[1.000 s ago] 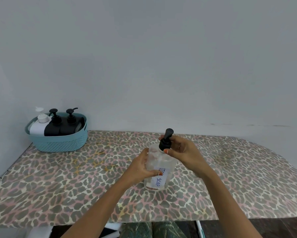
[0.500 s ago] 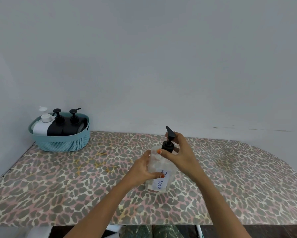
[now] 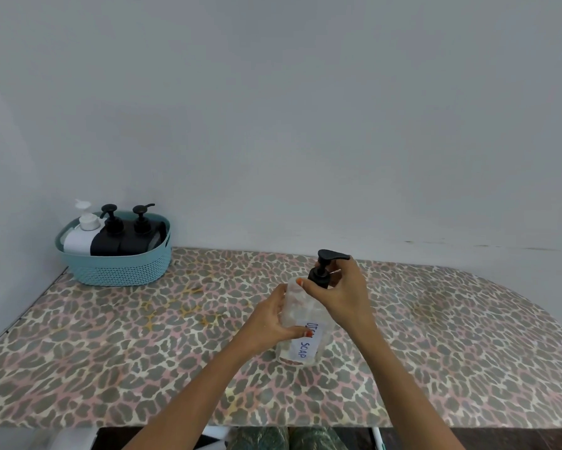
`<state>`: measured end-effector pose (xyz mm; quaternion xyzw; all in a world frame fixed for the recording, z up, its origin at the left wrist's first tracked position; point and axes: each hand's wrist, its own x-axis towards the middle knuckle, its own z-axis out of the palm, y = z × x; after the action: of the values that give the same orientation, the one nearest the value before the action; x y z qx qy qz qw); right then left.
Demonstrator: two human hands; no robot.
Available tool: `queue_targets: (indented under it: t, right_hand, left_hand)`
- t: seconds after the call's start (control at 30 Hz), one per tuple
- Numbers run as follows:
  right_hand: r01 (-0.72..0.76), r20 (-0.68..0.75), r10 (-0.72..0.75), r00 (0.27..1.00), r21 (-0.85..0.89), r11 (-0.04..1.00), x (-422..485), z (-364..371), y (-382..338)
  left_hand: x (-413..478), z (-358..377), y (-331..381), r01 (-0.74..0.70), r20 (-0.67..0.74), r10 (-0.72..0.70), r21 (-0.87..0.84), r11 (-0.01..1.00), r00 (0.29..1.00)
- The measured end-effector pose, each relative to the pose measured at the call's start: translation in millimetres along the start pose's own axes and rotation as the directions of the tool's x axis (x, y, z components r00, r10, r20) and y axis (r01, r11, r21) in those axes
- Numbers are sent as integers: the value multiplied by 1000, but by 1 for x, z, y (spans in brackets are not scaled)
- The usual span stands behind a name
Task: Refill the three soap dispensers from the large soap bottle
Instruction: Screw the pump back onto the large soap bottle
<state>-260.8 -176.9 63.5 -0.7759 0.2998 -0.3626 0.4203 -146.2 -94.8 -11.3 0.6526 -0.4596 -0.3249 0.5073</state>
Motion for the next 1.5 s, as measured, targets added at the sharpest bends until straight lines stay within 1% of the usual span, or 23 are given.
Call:
queue_targets:
  t: [0.07, 0.13, 0.2, 0.23, 0.3, 0.37, 0.43, 0.5, 0.6, 0.8, 0.93, 1.0, 1.1, 1.17, 1.23, 1.3, 1.33, 1.37, 1.43, 1.5]
  right_hand:
    - [15, 40, -14, 999, -15, 1000, 0, -1, -2]
    - [-13, 177, 9, 984, 25, 1000, -1, -10, -4]
    - [-92, 359, 48, 932, 107, 990, -1, -24, -4]
    - [-113, 428, 41, 903, 144, 983, -1, -30, -3]
    - [-100, 481, -5, 877, 191, 976, -1, -37, -2]
    - [-90, 440, -19, 898, 227, 970, 0, -37, -2]
    - [-107, 363, 5, 932, 261, 959, 2, -34, -1]
    - [-99, 278, 30, 960, 237, 967, 1, -30, 1]
    - [-75, 174, 43, 984, 181, 981, -1, -23, 3]
    - [2, -32, 4, 999, 164, 986, -12, -8, -4]
    - [22, -113, -11, 994, 101, 995, -17, 1, -5]
    - [20, -111, -10, 994, 85, 996, -16, 1, -6]
    - [17, -24, -15, 1000, 62, 998, -14, -3, -4]
    - [-3, 11, 2, 1000, 87, 996, -15, -11, 3]
    - [-45, -21, 50, 999, 190, 981, -22, -20, 13]
    - [-97, -87, 121, 989, 238, 966, -34, -25, 29]
    - [-138, -92, 162, 982, 227, 964, -41, -25, 39]
    - [-191, -62, 207, 976, 205, 960, -48, -22, 50]
    - [-273, 49, 269, 962, 111, 955, -60, -11, 69]
    - [-288, 134, 285, 949, 5, 958, -68, 2, 81]
  left_hand:
    - [0, 0, 0, -1, 1, 1, 4, 1000, 1000]
    - [-1, 0, 1, -1, -6, 2, 10, 1000, 1000]
    - [-1, -1, 2, -1, -8, 1, 2, 1000, 1000]
    - [-1, 0, 2, 1, -6, -1, -5, 1000, 1000]
    - [-1, 0, 1, 1, -2, -1, -10, 1000, 1000]
    - [-1, 0, 0, 0, -3, 0, -12, 1000, 1000]
    - [-1, 0, 0, 5, -7, -5, -14, 1000, 1000]
    - [-1, 1, 1, 5, -12, -5, -15, 1000, 1000]
    - [-2, 2, 2, -4, -22, 4, -14, 1000, 1000]
    - [-1, 3, 1, -18, -59, 18, 3, 1000, 998]
    - [-1, 4, 0, -24, -68, 25, 19, 1000, 997]
    - [-2, 4, 2, -18, -67, 20, 19, 1000, 998]
    - [-3, 3, 4, -14, -56, 15, 10, 1000, 998]
    - [-4, 3, 6, -10, -42, 11, 19, 1000, 999]
    - [-5, 3, 7, -2, -32, 2, 20, 1000, 999]
    - [-6, 3, 8, 13, -19, -13, 13, 1000, 1000]
    - [-6, 3, 9, 16, -15, -16, 9, 1000, 1000]
    - [-6, 3, 9, 18, -13, -18, 6, 1000, 1000]
    - [-8, 3, 11, 20, -14, -20, 1, 1000, 1000]
    - [-9, 5, 13, 21, -24, -21, 1, 1000, 999]
